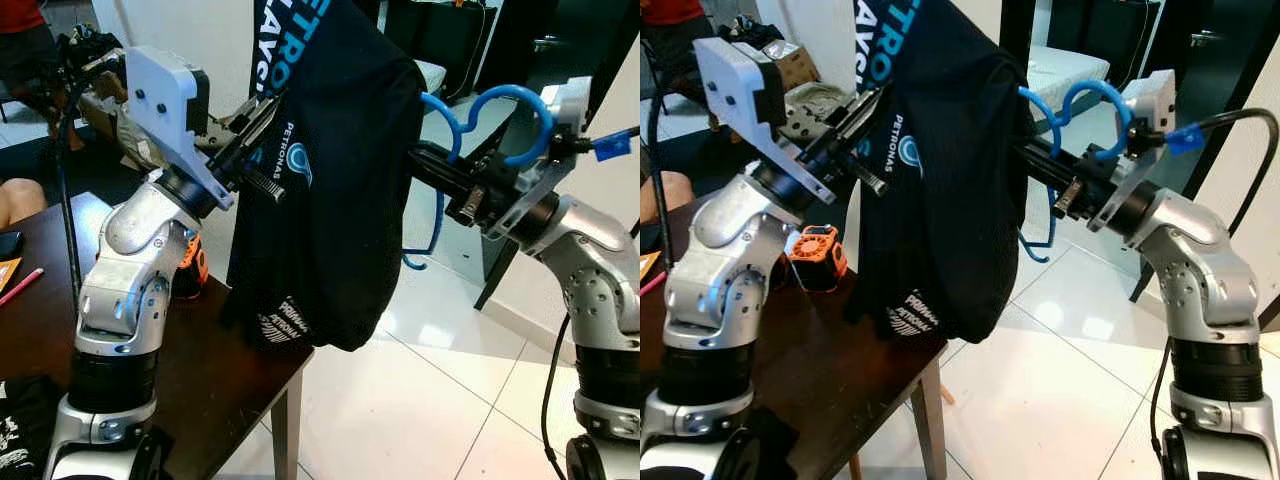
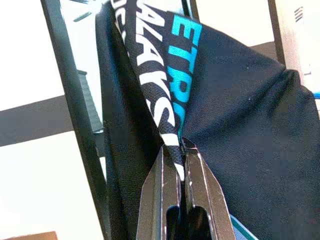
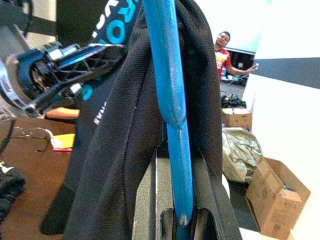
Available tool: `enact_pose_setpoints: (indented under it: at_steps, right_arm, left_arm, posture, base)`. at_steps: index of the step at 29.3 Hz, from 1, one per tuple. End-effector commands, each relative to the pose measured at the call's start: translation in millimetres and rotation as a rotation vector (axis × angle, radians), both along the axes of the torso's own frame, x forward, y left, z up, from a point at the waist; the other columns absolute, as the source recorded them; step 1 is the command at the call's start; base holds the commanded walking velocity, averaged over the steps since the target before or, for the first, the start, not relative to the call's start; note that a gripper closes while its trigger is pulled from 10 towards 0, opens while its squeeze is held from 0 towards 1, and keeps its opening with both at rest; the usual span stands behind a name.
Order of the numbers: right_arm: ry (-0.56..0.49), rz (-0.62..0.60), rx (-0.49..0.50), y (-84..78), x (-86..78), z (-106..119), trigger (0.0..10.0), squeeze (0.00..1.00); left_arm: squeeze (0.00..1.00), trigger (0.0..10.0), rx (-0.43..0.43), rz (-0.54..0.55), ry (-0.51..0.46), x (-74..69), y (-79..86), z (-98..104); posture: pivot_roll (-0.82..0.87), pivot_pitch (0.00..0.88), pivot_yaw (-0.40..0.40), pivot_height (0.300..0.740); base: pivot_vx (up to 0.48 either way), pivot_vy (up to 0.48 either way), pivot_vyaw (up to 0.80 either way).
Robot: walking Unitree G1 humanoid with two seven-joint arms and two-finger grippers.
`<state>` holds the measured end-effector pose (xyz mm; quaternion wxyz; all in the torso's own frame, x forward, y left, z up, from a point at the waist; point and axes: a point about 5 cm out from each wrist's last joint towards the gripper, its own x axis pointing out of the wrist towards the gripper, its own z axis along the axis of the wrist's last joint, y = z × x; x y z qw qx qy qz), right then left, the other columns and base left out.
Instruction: Hang hanger
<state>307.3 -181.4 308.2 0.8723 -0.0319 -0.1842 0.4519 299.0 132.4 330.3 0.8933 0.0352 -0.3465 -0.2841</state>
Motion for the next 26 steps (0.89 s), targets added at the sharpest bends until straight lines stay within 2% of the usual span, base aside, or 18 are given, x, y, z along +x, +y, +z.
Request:
enact_pose_setpoints:
  at_steps: [1, 3, 7, 9, 11, 13, 14, 16, 17, 18, 19, 20, 22, 23, 25, 26]
  right_arm:
    - [-0.02, -0.02, 0.003, 0.3, 1.3, 2, 10.0, 0.0]
    - [-0.003, -0.085, 0.013, -1.8, 8.4, 2, 10.0, 0.0]
    - [0.017, -0.142, 0.019, -3.7, 14.3, 1, 10.0, 0.0]
    - [0.07, -0.224, 0.043, -7.7, 23.3, -2, 10.0, 0.0]
    - [0.07, -0.224, 0.043, -7.7, 23.3, -2, 10.0, 0.0]
    - [0.134, -0.313, 0.106, -10.6, 32.6, -4, 10.0, 0.0]
    - [0.134, -0.313, 0.106, -10.6, 32.6, -4, 10.0, 0.0]
    - [0.186, -0.337, 0.217, -9.1, 37.3, -2, 10.0, 0.0]
    - [0.203, -0.337, 0.259, -8.2, 38.3, -1, 10.0, 0.0]
    - [0.203, -0.337, 0.259, -8.2, 38.3, -1, 10.0, 0.0]
    - [0.217, -0.327, 0.313, -8.1, 38.8, 2, 10.0, 0.0]
    - [0.217, -0.327, 0.313, -8.1, 38.8, 2, 10.0, 0.0]
    - [0.236, -0.317, 0.396, -11.0, 39.1, 5, 10.0, 0.0]
    - [0.236, -0.317, 0.396, -11.0, 39.1, 5, 10.0, 0.0]
    - [0.248, -0.313, 0.498, -17.0, 38.6, 10, 10.0, 0.0]
    - [0.248, -0.313, 0.498, -17.0, 38.6, 10, 10.0, 0.0]
  left_arm:
    - [0.0, 0.0, 0.007, 0.014, -0.027, -2.8, 3.0, 4]
    - [0.0, 0.0, 0.006, 0.02, -0.025, -3.6, 4.5, 3]
    - [0.0, 0.0, 0.008, 0.02, -0.022, -4.3, 4.3, 2]
    - [0.0, 0.0, 0.015, 0.02, -0.021, -5.4, 3.3, 1]
    - [0.0, 0.0, 0.015, 0.02, -0.021, -5.4, 3.3, 1]
    - [0.0, 0.0, 0.025, 0.021, -0.017, -6.4, 2.6, -1]
    - [0.0, 0.0, 0.025, 0.021, -0.017, -6.4, 2.6, -1]
    - [0.0, 0.0, 0.03, 0.021, -0.011, -7.3, 2.2, -3]
    - [0.0, 0.0, 0.032, 0.022, -0.009, -7.6, 2.0, -3]
    - [0.0, 0.0, 0.032, 0.022, -0.009, -7.6, 2.0, -3]
    - [0.0, 0.0, 0.033, 0.026, -0.007, -7.7, 2.6, -4]
    - [0.0, 0.0, 0.033, 0.026, -0.007, -7.7, 2.6, -4]
    - [0.0, 0.0, 0.035, 0.041, -0.006, -7.4, 5.7, -5]
    - [0.0, 0.0, 0.035, 0.041, -0.006, -7.4, 5.7, -5]
    - [0.0, 0.0, 0.039, 0.07, -0.008, -6.8, 13.1, -4]
    - [0.0, 0.0, 0.039, 0.07, -0.008, -6.8, 13.1, -4]
  posture:
    - [0.02, 0.0, -0.029, 0.74]
    - [0.02, 0.0, -0.032, 0.74]
    - [0.02, 0.0, -0.032, 0.74]
    - [0.02, 0.0, -0.032, 0.74]
    - [0.02, 0.0, -0.032, 0.74]
    - [0.02, 0.0, -0.029, 0.74]
    - [0.02, 0.0, -0.029, 0.74]
    - [0.02, 0.0, -0.028, 0.74]
    - [0.02, 0.0, -0.028, 0.74]
    - [0.02, 0.0, -0.028, 0.74]
    - [0.02, 0.0, -0.028, 0.74]
    - [0.02, 0.0, -0.028, 0.74]
    - [0.02, 0.0, -0.028, 0.74]
    - [0.02, 0.0, -0.028, 0.74]
    - [0.02, 0.0, -0.029, 0.74]
    - [0.02, 0.0, -0.029, 0.74]
  base:
    - [0.0, 0.0, 0.0]
    - [0.0, 0.0, 0.0]
    - [0.0, 0.0, 0.0]
    - [0.0, 0.0, 0.0]
    - [0.0, 0.0, 0.0]
    - [0.0, 0.0, 0.0]
    - [0.0, 0.0, 0.0]
    - [0.0, 0.0, 0.0]
    - [0.0, 0.0, 0.0]
    - [0.0, 0.0, 0.0]
    - [0.0, 0.0, 0.0]
    - [0.0, 0.0, 0.0]
    - [0.0, 0.0, 0.0]
    - [0.0, 0.0, 0.0]
    - [0.0, 0.0, 0.0]
    - [0.0, 0.0, 0.0]
